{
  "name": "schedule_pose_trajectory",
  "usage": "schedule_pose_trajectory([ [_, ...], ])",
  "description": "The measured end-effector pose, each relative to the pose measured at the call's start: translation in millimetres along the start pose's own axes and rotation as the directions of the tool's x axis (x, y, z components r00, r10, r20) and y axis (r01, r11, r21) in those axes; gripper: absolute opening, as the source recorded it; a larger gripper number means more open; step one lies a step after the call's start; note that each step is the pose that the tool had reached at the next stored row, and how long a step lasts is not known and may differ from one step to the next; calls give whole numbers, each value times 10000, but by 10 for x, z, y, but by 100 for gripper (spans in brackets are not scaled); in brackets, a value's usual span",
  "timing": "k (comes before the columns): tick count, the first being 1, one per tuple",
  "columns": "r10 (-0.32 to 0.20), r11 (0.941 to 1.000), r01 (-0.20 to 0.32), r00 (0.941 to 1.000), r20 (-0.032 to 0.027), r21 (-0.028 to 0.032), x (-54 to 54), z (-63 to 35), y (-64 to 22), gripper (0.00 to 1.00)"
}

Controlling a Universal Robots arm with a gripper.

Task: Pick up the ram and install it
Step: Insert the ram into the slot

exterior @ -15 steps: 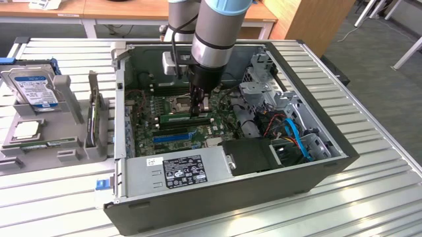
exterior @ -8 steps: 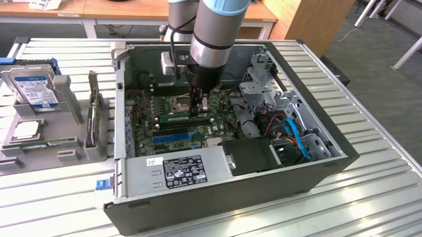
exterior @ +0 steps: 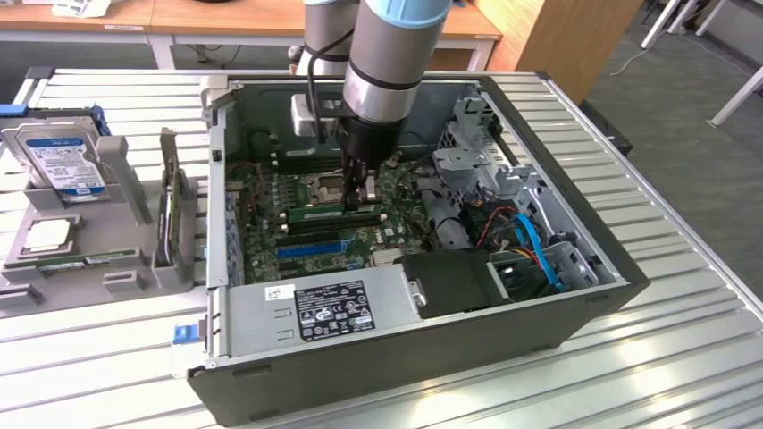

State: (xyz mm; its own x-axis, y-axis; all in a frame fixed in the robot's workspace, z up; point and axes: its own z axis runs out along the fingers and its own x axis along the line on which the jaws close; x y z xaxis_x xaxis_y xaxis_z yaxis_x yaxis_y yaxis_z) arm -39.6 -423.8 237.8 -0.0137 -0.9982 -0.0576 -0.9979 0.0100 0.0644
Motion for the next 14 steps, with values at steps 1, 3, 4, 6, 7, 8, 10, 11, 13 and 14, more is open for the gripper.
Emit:
schedule_pose_trajectory([
  [1,-3,10000,3,10000,5,31,0,0,0,11],
  [3,-9,10000,9,10000,14,72,0,0,-1,11],
  [4,-10,10000,10,10000,14,75,0,0,-1,11],
  [6,-8,10000,8,10000,15,84,0,0,1,11],
  [7,-8,10000,8,10000,15,90,0,0,1,11],
  [8,-8,10000,8,10000,14,91,0,0,1,11],
  [10,-8,10000,8,10000,15,91,0,0,1,11],
  [11,-9,10000,8,10000,15,91,0,0,1,11],
  [13,-9,10000,9,10000,13,90,1,4,1,11],
  [14,-9,10000,9,10000,12,90,1,8,1,11],
])
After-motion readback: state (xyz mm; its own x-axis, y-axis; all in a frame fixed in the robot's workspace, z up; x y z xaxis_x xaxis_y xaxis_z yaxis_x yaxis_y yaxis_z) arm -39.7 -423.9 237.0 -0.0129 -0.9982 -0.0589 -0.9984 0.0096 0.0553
